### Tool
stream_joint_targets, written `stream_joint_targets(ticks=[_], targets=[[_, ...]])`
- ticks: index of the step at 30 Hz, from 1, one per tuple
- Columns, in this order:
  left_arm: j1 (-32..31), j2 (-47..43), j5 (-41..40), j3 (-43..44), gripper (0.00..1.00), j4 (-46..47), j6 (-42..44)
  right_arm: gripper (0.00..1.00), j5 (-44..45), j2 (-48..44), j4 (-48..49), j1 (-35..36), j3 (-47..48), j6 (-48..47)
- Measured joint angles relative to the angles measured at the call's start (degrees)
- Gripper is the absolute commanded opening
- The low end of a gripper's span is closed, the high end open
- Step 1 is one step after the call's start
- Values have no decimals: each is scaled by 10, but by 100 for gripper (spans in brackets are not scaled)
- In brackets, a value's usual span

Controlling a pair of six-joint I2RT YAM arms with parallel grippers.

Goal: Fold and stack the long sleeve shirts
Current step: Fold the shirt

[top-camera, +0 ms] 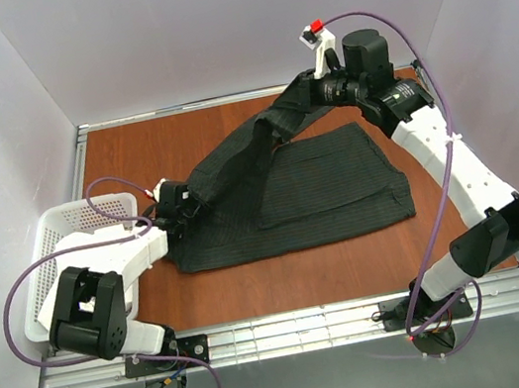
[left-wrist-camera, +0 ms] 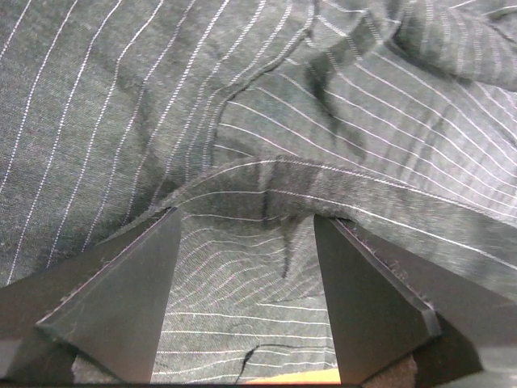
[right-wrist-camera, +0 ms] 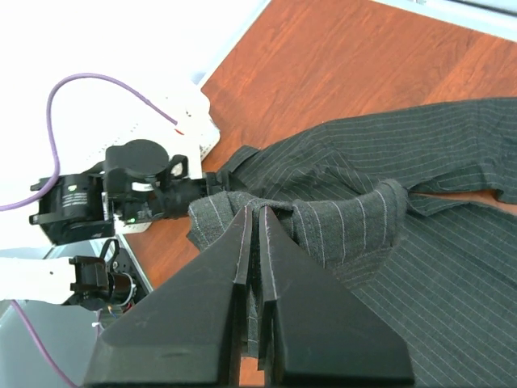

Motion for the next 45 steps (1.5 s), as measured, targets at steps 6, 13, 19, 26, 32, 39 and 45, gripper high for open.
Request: stream_joint_targets(ticks=[6, 13, 19, 26, 32, 39, 45], targets=[[0, 7, -7, -20, 63, 5, -18, 1, -6, -30, 7, 0, -29, -8], [0, -21, -29, -63, 63, 1, -60, 1, 3, -85, 12, 0, -132, -27], [0, -49, -50, -73, 64, -1, -83, 1, 40, -152, 10, 0, -266, -57], [2, -49, -59, -75, 64, -3, -98, 1, 136, -217, -17, -1, -410, -76], [4, -49, -59, -85, 64, -3, -106, 1, 236, -247, -61, -6, -421, -79], [6, -48, -59, -85, 64, -3, -110, 1, 325, -260, -114, -26, -390, -82], [10, -47, -58, -86, 64, -2, -110, 1, 374, -261, -127, -31, -389, -83]])
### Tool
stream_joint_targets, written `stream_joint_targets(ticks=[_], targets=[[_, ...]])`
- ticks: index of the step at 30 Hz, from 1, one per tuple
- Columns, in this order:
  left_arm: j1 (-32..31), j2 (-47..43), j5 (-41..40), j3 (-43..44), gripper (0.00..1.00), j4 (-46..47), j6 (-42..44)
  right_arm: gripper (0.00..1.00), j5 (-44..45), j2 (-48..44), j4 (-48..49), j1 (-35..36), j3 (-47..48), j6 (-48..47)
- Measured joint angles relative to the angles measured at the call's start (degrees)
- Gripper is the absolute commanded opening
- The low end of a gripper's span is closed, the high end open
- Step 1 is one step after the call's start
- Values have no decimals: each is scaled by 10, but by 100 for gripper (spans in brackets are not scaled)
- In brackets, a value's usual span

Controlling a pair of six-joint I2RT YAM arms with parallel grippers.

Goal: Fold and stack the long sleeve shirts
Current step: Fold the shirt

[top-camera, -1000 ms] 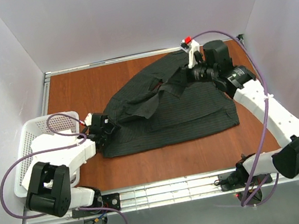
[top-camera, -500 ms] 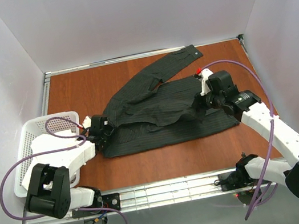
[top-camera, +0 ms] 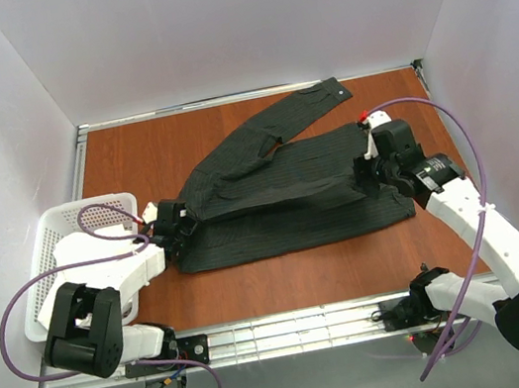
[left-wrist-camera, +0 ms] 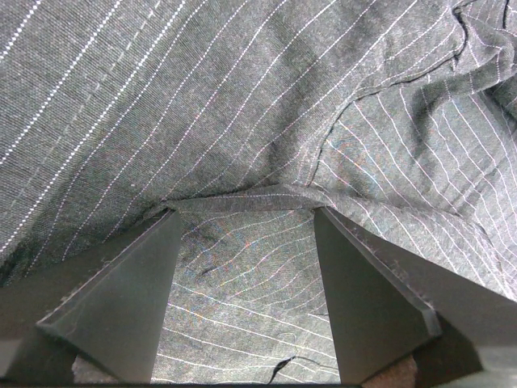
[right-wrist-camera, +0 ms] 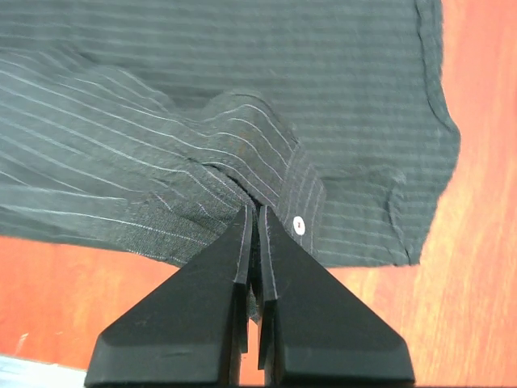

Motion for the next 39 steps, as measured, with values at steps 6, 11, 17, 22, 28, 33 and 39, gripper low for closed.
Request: stream_joint_targets(ticks=[6, 11, 17, 22, 28, 33, 39], targets=[[1, -2, 1, -2, 64, 2, 0, 7, 45, -6, 2, -1, -88, 11], [3, -32, 2, -4, 64, -11, 4, 37, 51, -6, -1, -2, -118, 38], [3, -98, 0, 40, 68, -53, 42, 66, 40, -14, 3, -11, -132, 79], [3, -103, 16, 128, 69, -84, 115, 63, 5, -17, 5, -117, -153, 96], [3, -56, 77, 172, 69, -107, 222, 45, -105, -8, 48, -266, -221, 110], [3, 10, 124, 172, 69, -133, 279, 42, -180, 2, 107, -293, -287, 134], [3, 29, 139, 164, 69, -139, 319, 41, -200, 8, 161, -294, -296, 152]])
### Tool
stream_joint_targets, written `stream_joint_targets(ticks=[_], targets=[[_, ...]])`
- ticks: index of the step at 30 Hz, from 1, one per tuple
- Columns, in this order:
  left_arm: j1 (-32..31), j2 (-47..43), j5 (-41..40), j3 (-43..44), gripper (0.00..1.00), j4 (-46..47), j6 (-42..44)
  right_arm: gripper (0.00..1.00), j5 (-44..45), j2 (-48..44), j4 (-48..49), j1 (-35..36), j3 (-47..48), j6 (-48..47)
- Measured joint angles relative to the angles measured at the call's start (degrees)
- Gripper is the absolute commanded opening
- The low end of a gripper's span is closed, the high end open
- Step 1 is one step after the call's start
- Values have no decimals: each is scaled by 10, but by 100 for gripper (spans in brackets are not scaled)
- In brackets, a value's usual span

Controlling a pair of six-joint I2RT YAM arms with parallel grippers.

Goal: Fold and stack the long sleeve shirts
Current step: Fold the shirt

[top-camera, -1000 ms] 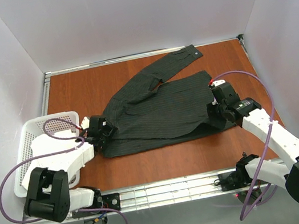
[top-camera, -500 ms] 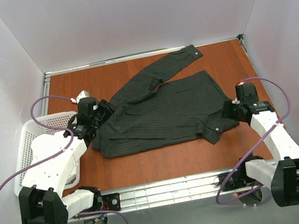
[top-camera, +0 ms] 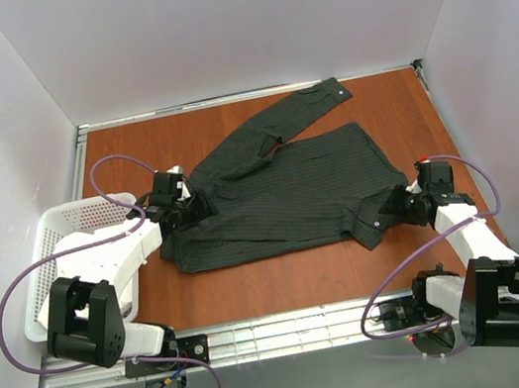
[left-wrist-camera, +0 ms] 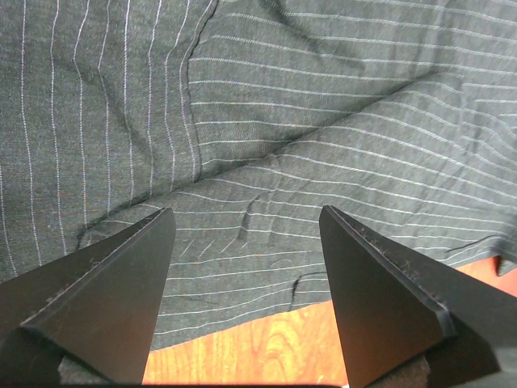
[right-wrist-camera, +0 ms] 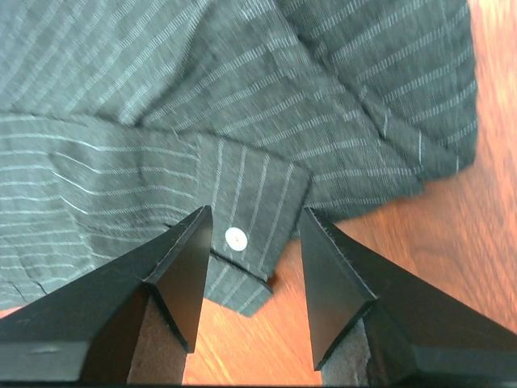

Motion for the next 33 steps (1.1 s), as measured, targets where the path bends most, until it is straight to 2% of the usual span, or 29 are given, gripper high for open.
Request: stream_joint_targets(ticks=[13, 15, 19, 24, 33], targets=[[0, 0, -5, -24, 69, 12, 18, 41, 2, 27, 58, -4, -28, 11], [0, 0, -8, -25, 69, 12, 18, 36, 2, 27, 68, -4, -31, 12], [0, 0, -16, -28, 69, 12, 18, 17, -6, 32, 85, -6, -38, 11], [0, 0, -23, -28, 69, 12, 18, 3, -17, 32, 87, -7, -38, 1], [0, -1, -30, -29, 69, 12, 20, 1, -29, 10, 77, -7, 0, -26]])
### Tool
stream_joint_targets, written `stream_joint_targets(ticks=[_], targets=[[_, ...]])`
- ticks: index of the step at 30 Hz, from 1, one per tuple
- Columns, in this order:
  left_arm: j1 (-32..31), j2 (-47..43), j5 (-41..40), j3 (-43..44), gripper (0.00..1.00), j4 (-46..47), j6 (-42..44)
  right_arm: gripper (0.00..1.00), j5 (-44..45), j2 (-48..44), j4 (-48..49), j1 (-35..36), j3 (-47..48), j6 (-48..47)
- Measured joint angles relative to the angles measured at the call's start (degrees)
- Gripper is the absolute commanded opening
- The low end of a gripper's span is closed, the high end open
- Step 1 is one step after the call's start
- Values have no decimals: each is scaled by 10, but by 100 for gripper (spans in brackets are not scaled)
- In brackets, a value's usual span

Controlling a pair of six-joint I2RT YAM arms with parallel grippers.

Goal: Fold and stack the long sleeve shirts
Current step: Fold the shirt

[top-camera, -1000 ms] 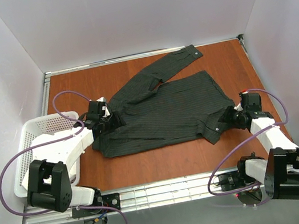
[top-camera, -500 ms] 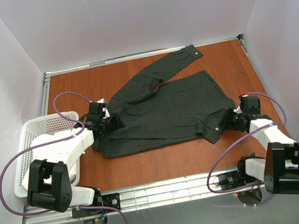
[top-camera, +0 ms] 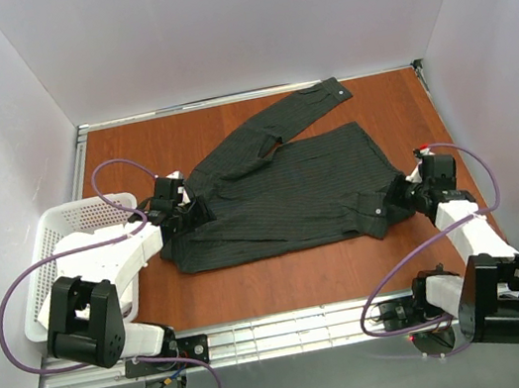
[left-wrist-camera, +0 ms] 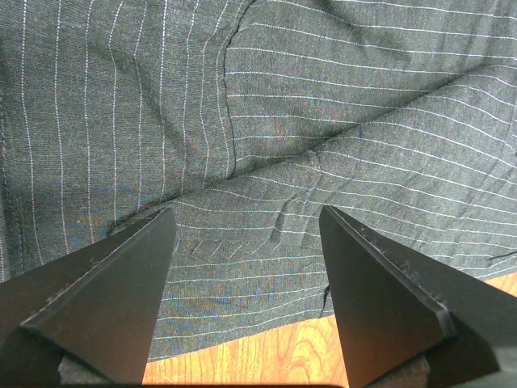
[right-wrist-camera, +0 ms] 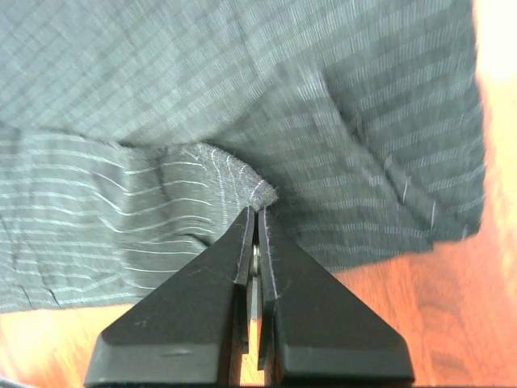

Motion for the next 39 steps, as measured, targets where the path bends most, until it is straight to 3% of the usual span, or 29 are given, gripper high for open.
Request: stream_joint_targets(ticks=[8, 17, 20, 24, 27, 32, 39], targets=[[0, 0, -5, 0, 69, -1, 0, 1, 51, 8, -12, 0, 78, -25], [0, 0, -21, 0, 69, -5, -2, 1, 98, 90, -12, 0, 122, -37], [0, 0, -25, 0, 69, -5, -3, 12, 100, 120, -12, 0, 124, -38], [0, -2, -28, 0, 69, -5, -3, 47, 99, 134, -24, 0, 132, -45], [0, -10, -25, 0, 69, -5, -9, 57, 87, 116, -30, 1, 154, -44], [-16, -23, 5, 17, 65, -4, -55, 57, 36, 58, -7, 10, 165, -22], [-86, 2, 64, 21, 51, 81, -156, 56, -97, 59, 128, 26, 76, 49]])
